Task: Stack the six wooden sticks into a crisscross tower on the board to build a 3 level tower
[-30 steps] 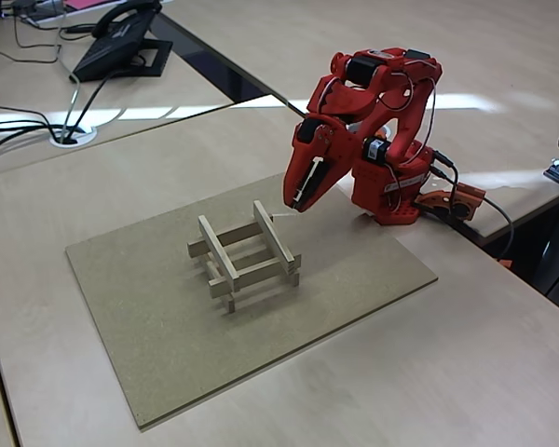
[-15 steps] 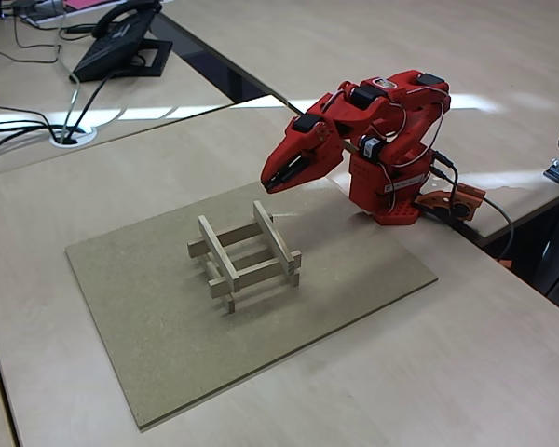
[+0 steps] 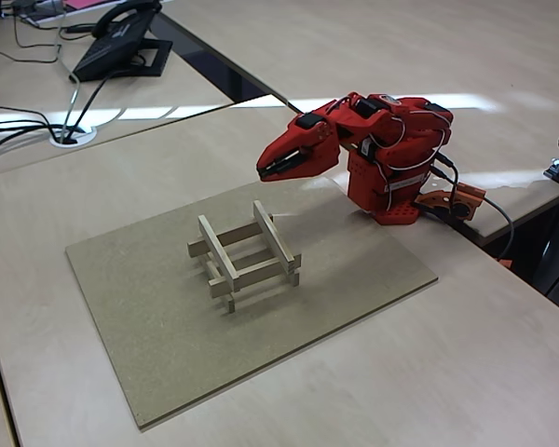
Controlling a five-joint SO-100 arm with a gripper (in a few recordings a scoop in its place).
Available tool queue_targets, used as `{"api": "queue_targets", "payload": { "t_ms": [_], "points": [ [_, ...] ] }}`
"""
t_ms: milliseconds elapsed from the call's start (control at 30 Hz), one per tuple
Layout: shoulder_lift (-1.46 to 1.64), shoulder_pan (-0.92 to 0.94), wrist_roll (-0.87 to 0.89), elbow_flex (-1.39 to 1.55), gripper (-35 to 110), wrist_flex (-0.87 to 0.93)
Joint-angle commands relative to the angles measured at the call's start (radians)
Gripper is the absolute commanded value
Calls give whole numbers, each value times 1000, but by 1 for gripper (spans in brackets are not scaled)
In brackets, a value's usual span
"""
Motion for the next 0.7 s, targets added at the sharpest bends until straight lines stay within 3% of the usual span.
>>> {"api": "queue_targets", "payload": {
  "t_ms": [0, 100, 667],
  "points": [
    [18, -6, 0, 35, 0, -104],
    [15, -5, -12, 112, 0, -310],
    [14, 23, 31, 118, 0, -861]
  ]
}}
